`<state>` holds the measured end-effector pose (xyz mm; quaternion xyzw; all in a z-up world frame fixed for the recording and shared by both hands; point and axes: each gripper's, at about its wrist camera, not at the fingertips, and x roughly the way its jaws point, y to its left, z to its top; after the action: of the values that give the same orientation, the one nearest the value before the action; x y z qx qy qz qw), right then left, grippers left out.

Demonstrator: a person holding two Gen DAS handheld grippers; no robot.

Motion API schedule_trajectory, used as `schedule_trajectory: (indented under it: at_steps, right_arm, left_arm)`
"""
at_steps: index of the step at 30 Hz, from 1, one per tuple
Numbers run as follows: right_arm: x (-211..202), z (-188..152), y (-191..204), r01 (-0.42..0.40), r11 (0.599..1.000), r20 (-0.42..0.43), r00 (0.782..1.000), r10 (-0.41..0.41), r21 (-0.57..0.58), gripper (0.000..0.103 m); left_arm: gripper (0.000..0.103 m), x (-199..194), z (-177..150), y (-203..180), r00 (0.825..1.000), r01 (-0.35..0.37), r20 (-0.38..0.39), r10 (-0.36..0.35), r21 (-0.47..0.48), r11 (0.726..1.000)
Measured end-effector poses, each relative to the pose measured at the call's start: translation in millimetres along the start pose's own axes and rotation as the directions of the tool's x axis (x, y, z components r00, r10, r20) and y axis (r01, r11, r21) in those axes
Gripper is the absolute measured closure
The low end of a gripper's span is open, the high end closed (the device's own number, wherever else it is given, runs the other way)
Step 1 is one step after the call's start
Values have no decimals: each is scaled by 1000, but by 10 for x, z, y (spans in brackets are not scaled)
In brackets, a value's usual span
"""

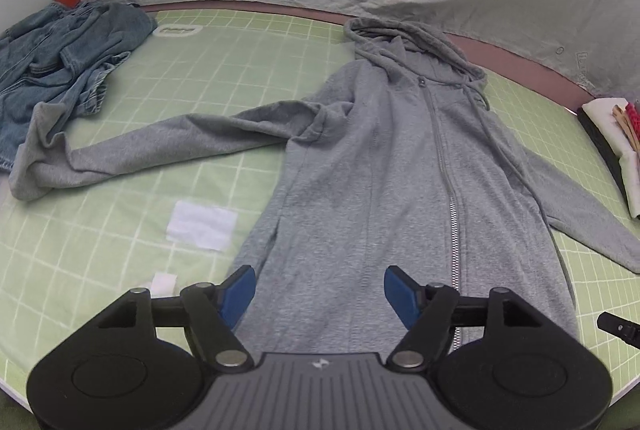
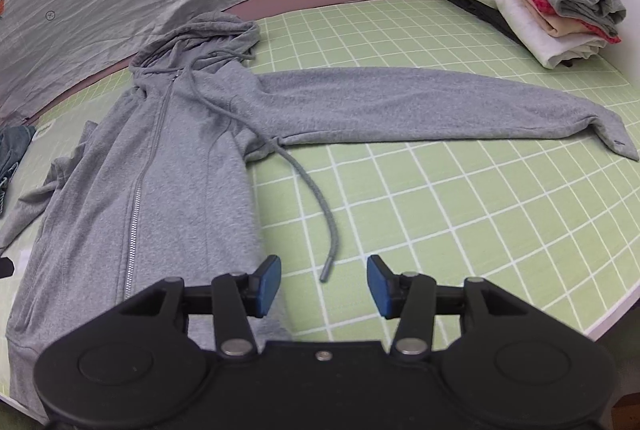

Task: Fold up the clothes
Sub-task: 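Tug the hem straight with both tools, then open both tools, then reach the right tool to the sleeve cuff near the clothes stack and close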

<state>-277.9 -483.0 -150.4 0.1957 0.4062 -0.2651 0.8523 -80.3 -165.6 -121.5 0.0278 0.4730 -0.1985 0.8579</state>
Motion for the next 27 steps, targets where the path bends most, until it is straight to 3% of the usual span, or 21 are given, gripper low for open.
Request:
schedule_trajectory:
  at_steps: [4,10,14,16,24,27]
  right_arm:
    - [152,132,-430,-7,1000,9,1000,7,0,54]
    - [389,527,-1231,-26,998,37,999,29,-57,52]
    - [541,894,-1854,28,995,63,998,-22,-99,48]
    - [591,1056,-2175,52,997,66,997,-48,-60,48]
    - [964,1389,-3178,204,975,60,976,-210,93,42]
    - [1094,1420,-3451,220,965,32,974,-226,141,38]
  left_arm:
    - [28,171,-122,-485,1000,-12,-18,11,-31,999]
    - [25,439,-392,-1119,994,-92,-67,82,-153,984]
    - [24,613,-571,-1535,986,-150,-104,129,-229,962]
    - [23,639,-602,-1646,974,-213,-123,188,-241,947]
    - [15,767,-568,-1822,947,-312,-161,280,-236,920]
    - [14,796,-556,-1852,937,-340,-175,303,-244,908]
